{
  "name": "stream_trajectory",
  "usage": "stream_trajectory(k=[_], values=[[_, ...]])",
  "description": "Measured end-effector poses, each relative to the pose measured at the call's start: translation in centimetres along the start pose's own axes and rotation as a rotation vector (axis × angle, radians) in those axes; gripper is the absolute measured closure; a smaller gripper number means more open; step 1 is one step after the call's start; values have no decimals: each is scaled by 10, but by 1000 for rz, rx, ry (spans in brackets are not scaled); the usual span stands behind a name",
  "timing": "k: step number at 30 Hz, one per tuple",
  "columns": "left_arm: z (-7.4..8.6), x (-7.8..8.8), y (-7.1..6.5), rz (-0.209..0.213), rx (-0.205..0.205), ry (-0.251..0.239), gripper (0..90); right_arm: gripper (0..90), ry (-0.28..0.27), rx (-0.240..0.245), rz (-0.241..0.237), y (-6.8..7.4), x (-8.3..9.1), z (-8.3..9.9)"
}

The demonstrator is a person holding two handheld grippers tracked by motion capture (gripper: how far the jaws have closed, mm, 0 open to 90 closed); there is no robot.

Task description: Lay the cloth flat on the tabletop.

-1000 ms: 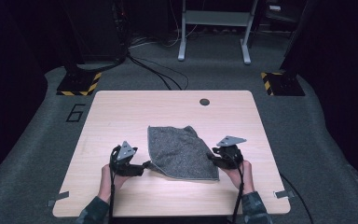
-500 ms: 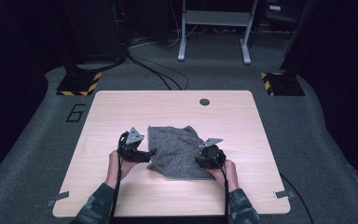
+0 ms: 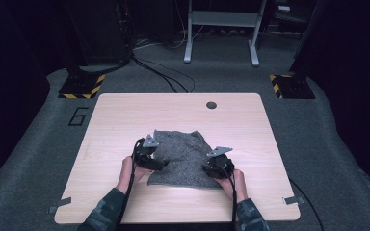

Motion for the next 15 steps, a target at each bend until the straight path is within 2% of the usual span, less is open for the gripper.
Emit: stream_trajectory(k=[5, 6, 8, 11, 15], values=[[13, -9, -3, 6, -10, 68, 180, 633, 41, 42, -44, 6, 9, 3], [15, -11, -4, 14, -3, 75, 180, 635, 19, 33, -57, 4, 11, 1], [19, -12, -5, 16, -9, 86, 178, 637, -29, -16, -78, -6, 18, -6], [22, -12, -7, -4, -15, 63, 174, 638, -68, -67, -42, -28, 22, -23], [25, -13, -9, -15, -22, 42, 165, 636, -87, -133, 5, -53, 9, -49]])
Point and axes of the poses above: each handheld gripper's, and its own axes: x roughly backward along the jaws, z roughly out of its underside, y roughly to its left, the point moved 5 cm from there along -x, roughly forward along the jaws, and after that the axes turned 13 degrees about z, right-handed, at the moved point
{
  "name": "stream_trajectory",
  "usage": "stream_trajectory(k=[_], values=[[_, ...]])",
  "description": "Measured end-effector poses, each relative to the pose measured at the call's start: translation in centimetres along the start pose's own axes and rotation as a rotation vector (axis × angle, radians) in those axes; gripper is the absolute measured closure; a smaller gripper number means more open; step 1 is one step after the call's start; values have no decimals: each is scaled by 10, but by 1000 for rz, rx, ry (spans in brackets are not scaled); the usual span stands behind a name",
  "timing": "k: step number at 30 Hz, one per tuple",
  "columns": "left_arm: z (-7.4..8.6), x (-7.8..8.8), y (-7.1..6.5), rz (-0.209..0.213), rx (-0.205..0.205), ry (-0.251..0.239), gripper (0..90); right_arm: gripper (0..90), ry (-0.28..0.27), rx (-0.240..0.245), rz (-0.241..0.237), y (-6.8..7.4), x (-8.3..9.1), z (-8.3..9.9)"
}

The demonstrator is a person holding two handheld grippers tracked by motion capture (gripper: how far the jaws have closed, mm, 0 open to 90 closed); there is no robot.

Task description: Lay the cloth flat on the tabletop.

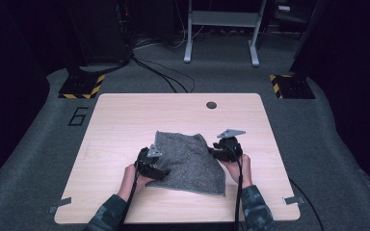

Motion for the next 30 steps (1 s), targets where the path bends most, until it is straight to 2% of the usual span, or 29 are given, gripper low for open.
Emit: stream_trajectory(k=[2, 3, 4, 6, 8, 11, 13, 15, 17, 18, 19, 23, 25, 27, 28, 29, 30], values=[[2, 0, 0, -6, -4, -21, 161, 631, 20, -11, 35, -5, -14, -9], [3, 0, 0, -9, -8, -31, 161, 630, 23, -7, 35, -7, -23, -13], [4, 0, -1, -10, -6, -47, 161, 625, 40, -26, 38, -6, -32, -16], [5, 0, -1, -17, -2, -68, 160, 614, 70, -12, 47, -5, -47, -18], [6, 0, -2, -10, -3, -71, 158, 559, 109, -14, 40, -3, -61, -18], [6, 0, -2, -9, -3, -72, 157, 565, 162, -7, 38, 1, -74, -15], [6, 0, -2, -9, -3, -71, 157, 624, 187, 3, 40, 4, -79, -12], [6, 0, -2, -9, -3, -72, 157, 738, 184, 3, 28, 6, -80, -12], [6, 0, -2, -9, -3, -72, 157, 828, 181, 24, 69, 7, -78, -13], [6, 0, -2, -10, -3, -72, 157, 847, 166, 42, 102, 6, -76, -15], [6, 0, -2, -11, -3, -72, 157, 853, 147, 32, 129, 5, -73, -17], [6, 0, -2, -13, -1, -72, 157, 853, 43, 68, 231, 2, -54, -29], [6, 0, -2, -13, -1, -73, 157, 837, -29, 113, 303, 6, -46, -37], [6, 0, -2, -14, 0, -72, 157, 784, -91, 165, 351, 11, -40, -44], [6, 0, -2, -14, 0, -72, 157, 758, -110, 190, 355, 12, -37, -47], [6, 0, -2, -15, 1, -72, 157, 744, -111, 186, 338, 15, -36, -49], [7, 0, -2, -15, 2, -71, 157, 733, -100, 161, 310, 16, -35, -51]])
Point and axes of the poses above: each handheld gripper's, and its own axes: x roughly backward along the jaws, z roughly out of its underside, y roughly to its left, the point moved 5 cm from there along -x, roughly forward along the jaws, and after that the axes turned 13 degrees about z, right-handed, at the moved point
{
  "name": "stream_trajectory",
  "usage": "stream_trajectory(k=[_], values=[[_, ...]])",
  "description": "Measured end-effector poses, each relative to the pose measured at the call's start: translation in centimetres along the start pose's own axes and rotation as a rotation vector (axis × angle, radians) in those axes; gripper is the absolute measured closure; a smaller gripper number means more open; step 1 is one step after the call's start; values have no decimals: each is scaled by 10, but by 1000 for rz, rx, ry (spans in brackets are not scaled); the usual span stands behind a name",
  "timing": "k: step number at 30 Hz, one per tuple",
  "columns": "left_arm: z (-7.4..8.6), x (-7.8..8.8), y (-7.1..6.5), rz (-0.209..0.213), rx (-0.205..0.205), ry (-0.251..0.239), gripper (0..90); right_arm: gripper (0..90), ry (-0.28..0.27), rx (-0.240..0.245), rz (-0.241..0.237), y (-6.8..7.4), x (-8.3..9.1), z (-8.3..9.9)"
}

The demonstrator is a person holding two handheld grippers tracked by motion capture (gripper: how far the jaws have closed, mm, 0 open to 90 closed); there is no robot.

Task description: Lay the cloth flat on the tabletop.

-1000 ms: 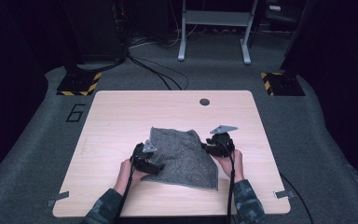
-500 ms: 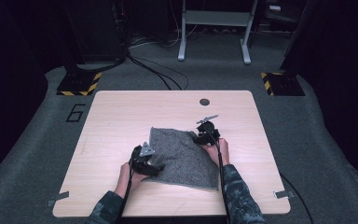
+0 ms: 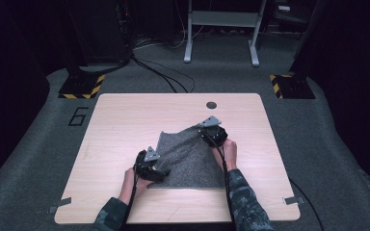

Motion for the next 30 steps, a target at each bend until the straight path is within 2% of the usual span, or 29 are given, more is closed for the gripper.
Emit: stream_trajectory(k=[2, 4, 6, 10, 12, 13, 16, 18, 21, 22, 25, 27, 30], values=[[0, 0, 0, 0, 0, 0, 157, 703, 13, -52, -62, -2, 0, 0], [0, 0, 0, -10, 1, -2, 157, 688, 19, -96, -88, -7, 1, 3], [1, 1, 0, -3, 1, 3, 157, 676, 24, -149, -147, -15, 2, 7], [3, 2, -1, -8, 5, -6, 157, 673, 63, -229, -198, -28, -1, 19], [4, 5, -2, -10, 6, 1, 157, 693, 112, -229, -235, -26, -7, 28], [6, 5, -3, -13, 9, -7, 157, 705, 138, -214, -256, -22, -10, 32], [10, 10, -6, -17, 13, 0, 157, 731, 198, -131, -303, -1, -14, 45], [13, 13, -7, -20, 11, -5, 157, 747, 195, -85, -308, 12, -12, 49], [16, 16, -9, -24, 10, -9, 157, 751, 194, -52, -345, 29, -8, 51], [17, 17, -9, -24, 10, 0, 157, 750, 201, -38, -382, 35, -6, 51], [17, 16, -9, -24, 13, -12, 157, 738, 214, 15, -430, 45, -2, 51], [17, 16, -9, -24, 13, -12, 157, 736, 202, 6, -438, 43, 1, 49], [17, 16, -9, -25, 13, -12, 157, 742, 153, -71, -434, 27, 2, 42]])
Point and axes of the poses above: each handheld gripper's, and its own axes: x roughly backward along the jaws, z roughly out of its underside, y roughly to its left, the point moved 5 cm from there along -x, roughly forward along the jaws, and after that the axes turned 13 degrees about z, right-handed, at the moved point
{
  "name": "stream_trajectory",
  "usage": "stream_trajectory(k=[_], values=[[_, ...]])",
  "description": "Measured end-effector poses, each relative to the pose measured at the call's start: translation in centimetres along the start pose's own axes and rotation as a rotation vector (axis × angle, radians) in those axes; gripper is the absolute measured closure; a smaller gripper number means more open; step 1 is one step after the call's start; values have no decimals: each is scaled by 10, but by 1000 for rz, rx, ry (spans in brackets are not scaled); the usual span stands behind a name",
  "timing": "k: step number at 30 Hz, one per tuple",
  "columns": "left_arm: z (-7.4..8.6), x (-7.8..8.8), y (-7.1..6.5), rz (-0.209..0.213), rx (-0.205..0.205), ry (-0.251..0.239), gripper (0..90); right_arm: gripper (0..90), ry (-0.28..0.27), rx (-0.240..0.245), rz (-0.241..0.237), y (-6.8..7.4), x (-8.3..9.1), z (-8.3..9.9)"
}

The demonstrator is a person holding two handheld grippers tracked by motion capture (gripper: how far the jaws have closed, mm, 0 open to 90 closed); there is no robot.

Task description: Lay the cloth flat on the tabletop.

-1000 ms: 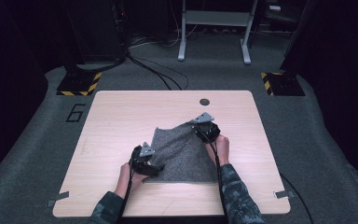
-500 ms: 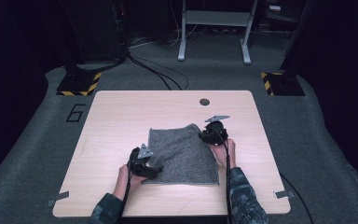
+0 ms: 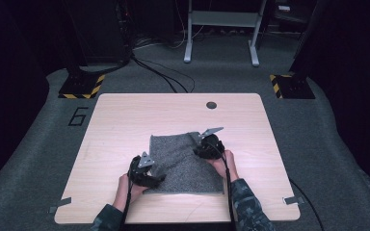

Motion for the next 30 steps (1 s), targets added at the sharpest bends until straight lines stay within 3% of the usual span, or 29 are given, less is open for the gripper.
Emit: stream_trajectory(k=[2, 3, 4, 6, 8, 12, 17, 23, 30], values=[[0, 0, 0, 0, 0, 0, 158, 760, -59, -62, 50, -15, 7, -6], [0, 0, 0, -1, -1, 0, 158, 761, -70, -69, 126, -24, 8, -8], [0, 0, 0, -1, -1, 0, 158, 763, -63, -93, 170, -32, 8, -9], [0, 0, 0, -1, -1, 1, 158, 762, -48, -157, 177, -46, 3, -11], [0, 0, 0, -1, 0, 4, 158, 745, -8, -174, 157, -50, -6, -10], [0, 0, 0, -1, -1, 7, 158, 672, 55, -125, 107, -39, -22, -9], [0, 0, 0, -1, 0, 0, 158, 653, 105, -82, 135, -26, -34, -9], [0, 0, 0, -1, -1, 0, 158, 862, 89, -49, 141, -19, -31, -8], [0, 0, 0, -1, 0, 0, 158, 870, 21, -64, 244, -26, -12, -11]])
Point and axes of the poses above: each handheld gripper's, and its own axes: x roughly backward along the jaws, z roughly out of its underside, y roughly to its left, the point moved 5 cm from there along -x, roughly forward along the jaws, and after that the axes turned 13 degrees about z, right-handed, at the moved point
